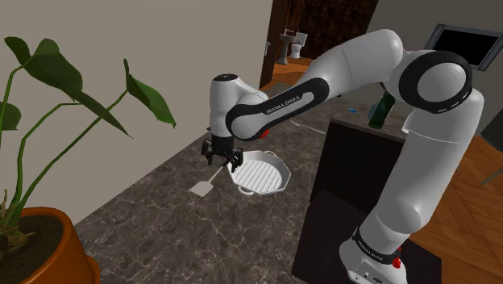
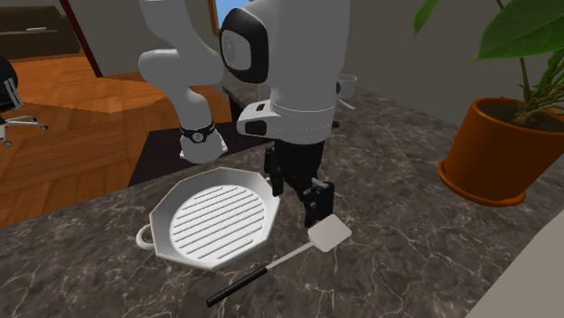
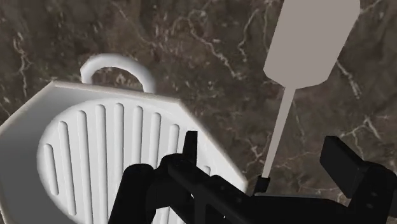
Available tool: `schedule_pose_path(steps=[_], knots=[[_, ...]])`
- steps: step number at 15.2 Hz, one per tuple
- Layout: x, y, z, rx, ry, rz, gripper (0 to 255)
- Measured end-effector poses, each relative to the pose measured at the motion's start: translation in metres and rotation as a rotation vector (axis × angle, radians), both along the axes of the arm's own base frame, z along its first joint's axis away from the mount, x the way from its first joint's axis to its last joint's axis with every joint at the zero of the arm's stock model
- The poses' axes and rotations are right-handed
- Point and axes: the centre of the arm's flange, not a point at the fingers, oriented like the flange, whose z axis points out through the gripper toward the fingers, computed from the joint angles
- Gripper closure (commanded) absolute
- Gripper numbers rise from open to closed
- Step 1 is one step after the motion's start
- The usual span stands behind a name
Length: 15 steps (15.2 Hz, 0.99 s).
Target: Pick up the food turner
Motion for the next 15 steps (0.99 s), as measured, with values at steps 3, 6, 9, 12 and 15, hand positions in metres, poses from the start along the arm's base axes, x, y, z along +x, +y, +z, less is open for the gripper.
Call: schedule_pose_path(steps=[3, 6, 9, 12, 15], knots=[[0.035, 0.000, -0.025, -0.009, -0.004, -0.096, 0], [0.041, 0.002, -0.043, -0.013, -0.005, -0.124, 0], [0.043, 0.002, -0.059, -0.014, -0.005, -0.128, 0], [0.042, 0.002, -0.070, -0.014, -0.005, -0.128, 255], [0.042, 0.003, -0.068, -0.015, -0.010, -0.128, 255]])
